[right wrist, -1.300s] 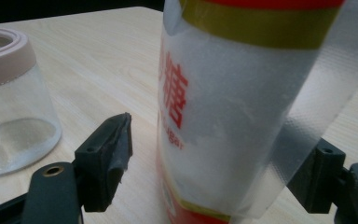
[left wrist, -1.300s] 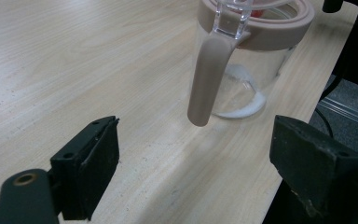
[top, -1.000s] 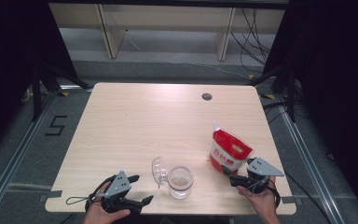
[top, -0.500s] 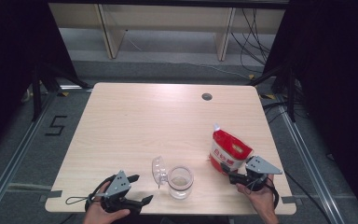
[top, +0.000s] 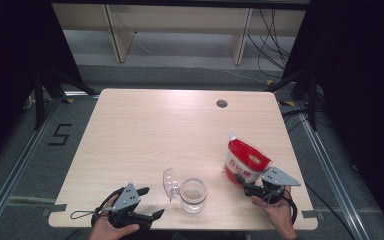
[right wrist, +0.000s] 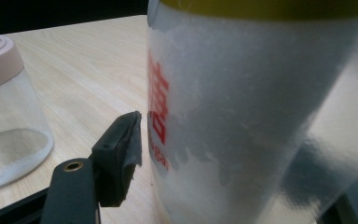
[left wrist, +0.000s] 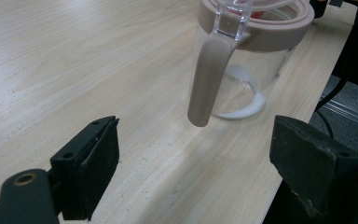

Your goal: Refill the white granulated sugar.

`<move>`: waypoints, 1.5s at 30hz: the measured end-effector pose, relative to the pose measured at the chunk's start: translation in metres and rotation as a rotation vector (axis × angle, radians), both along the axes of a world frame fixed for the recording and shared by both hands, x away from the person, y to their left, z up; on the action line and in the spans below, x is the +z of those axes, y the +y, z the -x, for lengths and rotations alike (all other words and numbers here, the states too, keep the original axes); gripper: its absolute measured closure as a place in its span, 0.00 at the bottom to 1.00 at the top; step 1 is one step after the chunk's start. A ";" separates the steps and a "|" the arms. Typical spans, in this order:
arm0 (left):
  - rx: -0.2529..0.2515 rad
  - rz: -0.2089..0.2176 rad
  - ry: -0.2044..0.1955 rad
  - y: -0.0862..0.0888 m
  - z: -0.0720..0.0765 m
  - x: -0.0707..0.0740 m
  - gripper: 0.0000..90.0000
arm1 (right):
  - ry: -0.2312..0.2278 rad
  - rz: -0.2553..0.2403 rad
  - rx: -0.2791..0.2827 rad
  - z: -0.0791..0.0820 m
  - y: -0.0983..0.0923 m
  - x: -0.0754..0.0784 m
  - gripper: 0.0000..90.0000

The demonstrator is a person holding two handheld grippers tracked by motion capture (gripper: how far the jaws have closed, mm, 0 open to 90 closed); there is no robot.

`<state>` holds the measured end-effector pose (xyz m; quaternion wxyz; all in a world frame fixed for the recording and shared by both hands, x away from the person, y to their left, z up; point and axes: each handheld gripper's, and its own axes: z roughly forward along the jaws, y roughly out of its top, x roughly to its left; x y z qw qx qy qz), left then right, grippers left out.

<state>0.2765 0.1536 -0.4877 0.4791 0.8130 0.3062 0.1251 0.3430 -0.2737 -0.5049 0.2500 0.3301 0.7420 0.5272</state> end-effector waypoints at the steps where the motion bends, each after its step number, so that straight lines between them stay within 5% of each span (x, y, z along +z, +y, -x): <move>1: -0.005 -0.003 0.006 0.000 0.000 0.000 0.17 | 0.002 0.000 0.000 0.000 0.000 0.000 0.38; 20: 0.000 0.005 0.001 -0.001 0.000 0.000 0.17 | -0.011 -0.031 0.000 -0.005 0.000 -0.003 0.38; 24: 0.002 0.006 0.001 0.000 0.000 0.000 0.17 | 0.014 -0.067 -0.005 -0.004 0.002 -0.004 0.39; 27: 0.002 -0.004 -0.003 0.000 0.000 0.000 0.17 | -0.044 -0.053 0.009 -0.009 0.000 -0.005 0.39; 34: 0.001 0.007 0.005 -0.001 0.001 0.000 0.17 | -0.049 -0.064 0.034 -0.011 0.000 -0.006 0.39; 38: 0.000 0.003 0.004 -0.001 0.001 0.000 0.17 | 0.023 -0.084 -0.001 -0.005 0.002 -0.006 0.39; 39: 0.000 -0.002 0.005 -0.001 0.001 0.000 0.17 | -0.007 -0.097 -0.008 -0.006 0.003 -0.008 0.39; 43: -0.008 -0.009 0.000 -0.001 0.000 0.000 0.17 | 0.011 -0.097 0.020 -0.009 0.002 -0.007 0.39; 45: 0.001 0.006 0.005 -0.001 0.001 0.000 0.17 | -0.019 -0.065 0.029 -0.012 0.000 -0.008 0.39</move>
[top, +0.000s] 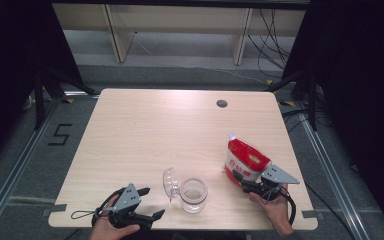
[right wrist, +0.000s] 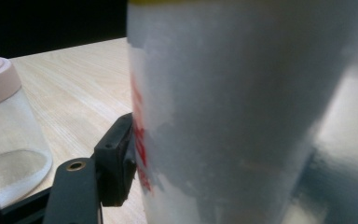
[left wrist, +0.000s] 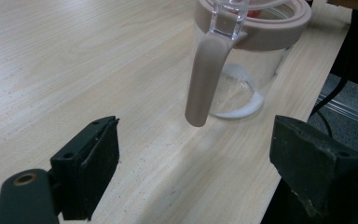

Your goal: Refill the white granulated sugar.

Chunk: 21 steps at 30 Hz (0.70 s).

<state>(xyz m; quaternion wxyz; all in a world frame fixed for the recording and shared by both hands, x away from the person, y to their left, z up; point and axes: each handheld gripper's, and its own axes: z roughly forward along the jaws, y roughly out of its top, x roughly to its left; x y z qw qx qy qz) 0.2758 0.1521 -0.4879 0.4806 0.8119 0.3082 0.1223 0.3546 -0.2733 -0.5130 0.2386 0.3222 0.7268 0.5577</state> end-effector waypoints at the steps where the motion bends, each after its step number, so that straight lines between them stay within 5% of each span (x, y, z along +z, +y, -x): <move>1: 0.001 0.002 0.000 0.000 0.000 0.000 0.17 | -0.008 0.023 -0.004 -0.001 -0.001 0.000 0.39; 6: -0.006 -0.006 -0.004 0.000 0.000 0.000 0.17 | 0.037 -0.024 -0.019 0.002 0.001 -0.001 0.39; 11: -0.006 -0.020 -0.004 0.001 0.000 0.000 0.17 | -0.018 -0.005 -0.004 -0.003 0.000 -0.002 0.40; 19: -0.012 -0.036 -0.009 0.001 -0.001 0.000 0.17 | -0.016 -0.002 0.003 -0.003 0.000 -0.002 0.40; 21: -0.003 0.002 0.002 -0.002 0.001 -0.001 0.17 | -0.038 -0.016 -0.014 -0.004 0.001 -0.003 0.40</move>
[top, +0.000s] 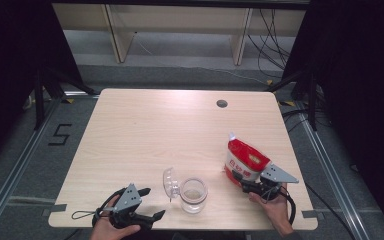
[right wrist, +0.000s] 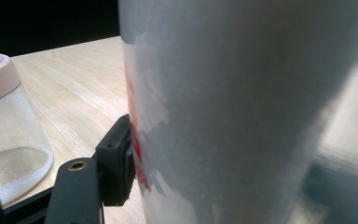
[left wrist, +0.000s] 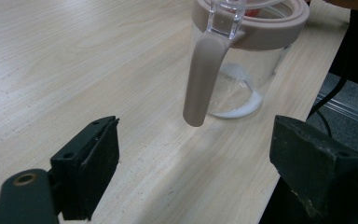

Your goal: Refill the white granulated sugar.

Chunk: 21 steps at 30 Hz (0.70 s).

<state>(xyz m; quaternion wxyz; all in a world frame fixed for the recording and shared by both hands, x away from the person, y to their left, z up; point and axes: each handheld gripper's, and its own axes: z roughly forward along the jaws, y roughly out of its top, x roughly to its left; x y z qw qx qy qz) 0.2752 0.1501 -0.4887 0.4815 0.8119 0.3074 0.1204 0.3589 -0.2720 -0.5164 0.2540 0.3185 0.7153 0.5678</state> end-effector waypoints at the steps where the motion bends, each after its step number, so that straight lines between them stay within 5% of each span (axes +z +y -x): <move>1: -0.006 -0.012 -0.003 0.001 0.000 0.000 0.17 | 0.013 -0.007 0.000 0.001 0.000 0.000 0.40; 7: -0.005 -0.016 0.000 0.001 0.000 0.000 0.17 | 0.037 -0.005 0.022 0.002 0.000 0.002 0.44; 9: -0.006 -0.016 0.001 0.001 0.000 0.000 0.17 | 0.003 0.024 0.031 0.000 0.000 0.001 0.47; 13: -0.007 -0.032 -0.005 0.002 -0.001 0.001 0.17 | 0.060 0.005 0.047 0.004 0.001 0.002 0.48; 14: -0.001 0.002 0.001 0.000 0.000 0.000 0.17 | 0.049 0.006 0.053 0.003 0.002 0.002 0.49; 15: -0.010 -0.029 -0.011 0.003 -0.001 0.001 0.17 | 0.079 0.001 0.005 0.007 0.003 0.002 0.49; 20: -0.006 -0.012 -0.003 0.002 0.000 0.001 0.17 | 0.077 -0.001 0.008 0.008 0.005 0.003 0.50; 21: -0.014 -0.027 -0.012 0.003 -0.001 0.001 0.17 | 0.053 0.046 -0.003 0.006 0.003 0.004 0.50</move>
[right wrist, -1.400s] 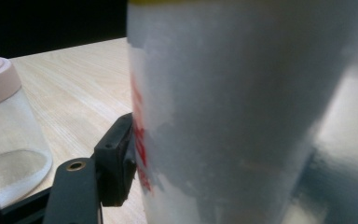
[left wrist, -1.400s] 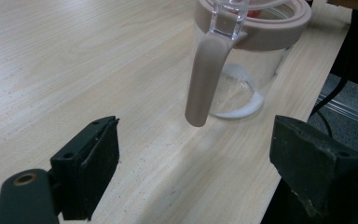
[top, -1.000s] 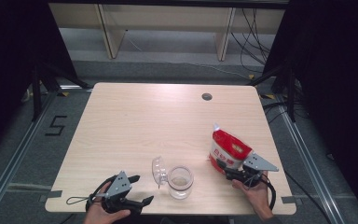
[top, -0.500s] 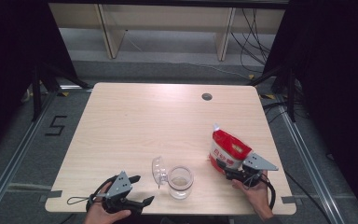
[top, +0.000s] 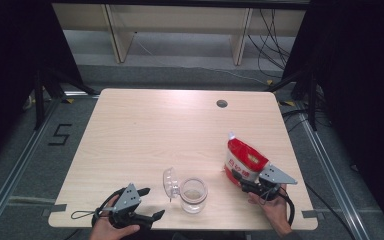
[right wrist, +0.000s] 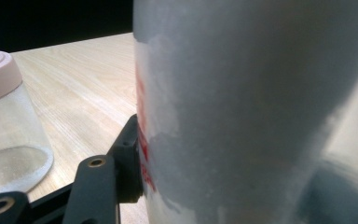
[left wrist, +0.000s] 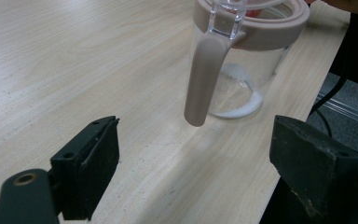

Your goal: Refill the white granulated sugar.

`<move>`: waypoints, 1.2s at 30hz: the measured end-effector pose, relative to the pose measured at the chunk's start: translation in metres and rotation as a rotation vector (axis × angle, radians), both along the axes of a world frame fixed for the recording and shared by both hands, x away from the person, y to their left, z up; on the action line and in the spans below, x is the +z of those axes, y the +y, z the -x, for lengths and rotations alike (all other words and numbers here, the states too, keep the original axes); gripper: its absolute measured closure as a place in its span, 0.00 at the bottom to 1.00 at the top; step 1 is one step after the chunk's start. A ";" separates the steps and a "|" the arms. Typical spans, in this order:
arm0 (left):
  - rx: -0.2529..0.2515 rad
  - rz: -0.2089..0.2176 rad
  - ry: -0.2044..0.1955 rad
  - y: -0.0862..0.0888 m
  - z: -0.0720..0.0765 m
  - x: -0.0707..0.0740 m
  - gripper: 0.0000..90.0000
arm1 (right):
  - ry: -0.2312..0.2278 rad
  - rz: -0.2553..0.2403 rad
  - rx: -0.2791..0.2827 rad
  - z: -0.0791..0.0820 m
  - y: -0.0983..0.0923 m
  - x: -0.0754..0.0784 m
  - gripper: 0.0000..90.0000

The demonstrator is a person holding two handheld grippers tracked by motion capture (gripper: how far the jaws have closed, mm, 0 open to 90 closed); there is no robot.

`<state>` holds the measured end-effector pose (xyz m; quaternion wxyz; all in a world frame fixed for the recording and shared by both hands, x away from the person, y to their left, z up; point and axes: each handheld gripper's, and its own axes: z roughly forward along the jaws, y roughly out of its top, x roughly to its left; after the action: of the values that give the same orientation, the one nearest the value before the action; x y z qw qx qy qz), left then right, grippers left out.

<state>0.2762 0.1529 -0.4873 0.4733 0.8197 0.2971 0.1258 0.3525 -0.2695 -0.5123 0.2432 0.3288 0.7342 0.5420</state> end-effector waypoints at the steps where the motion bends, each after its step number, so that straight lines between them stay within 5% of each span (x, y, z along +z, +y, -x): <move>1: 0.000 0.001 0.001 0.000 0.000 0.000 0.17 | 0.016 -0.049 -0.010 0.003 0.004 0.000 0.51; 2: -0.001 -0.015 0.001 0.001 0.000 0.000 0.18 | -0.002 -0.040 0.006 0.002 0.004 0.000 0.51; 3: -0.002 -0.016 0.002 0.001 0.000 0.000 0.18 | 0.033 -0.043 -0.012 0.005 0.004 0.001 0.51; 6: 0.003 0.005 0.005 0.000 0.000 0.000 0.18 | -0.032 -0.002 0.000 0.003 0.003 0.003 0.51; 10: 0.009 0.011 0.006 0.000 0.001 0.000 0.18 | -0.005 -0.017 -0.003 0.006 0.004 0.004 0.52; 15: 0.003 0.010 0.005 0.000 0.001 0.000 0.18 | -0.042 0.042 0.020 0.006 0.003 0.007 0.52; 16: 0.004 0.012 0.005 0.000 0.001 0.000 0.18 | -0.014 0.014 0.020 0.009 0.006 0.008 0.52; 18: 0.009 0.010 0.006 0.000 0.001 0.001 0.18 | -0.051 0.044 0.020 0.008 0.006 0.009 0.53; 19: 0.008 0.008 0.005 0.000 0.001 0.001 0.18 | -0.022 0.036 0.016 0.010 0.007 0.010 0.53; 21: 0.007 0.010 0.007 0.000 0.001 0.001 0.18 | -0.056 0.032 0.019 0.009 0.007 0.011 0.53; 23: 0.009 0.012 0.007 0.000 0.001 0.000 0.18 | -0.039 0.034 0.028 0.010 0.006 0.013 0.53; 27: 0.002 0.051 0.030 0.002 0.000 0.000 0.18 | -0.052 0.039 0.003 0.011 0.004 0.016 0.53; 30: 0.010 0.046 0.026 0.002 0.000 0.000 0.18 | -0.084 0.057 0.003 0.012 0.000 0.019 0.53; 36: 0.008 0.036 0.017 0.002 0.000 0.000 0.18 | -0.076 0.094 -0.024 0.024 0.000 0.029 0.53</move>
<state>0.2761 0.1547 -0.4868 0.4850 0.8108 0.3066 0.1153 0.3283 -0.2695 -0.4834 0.2925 0.3048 0.7450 0.5163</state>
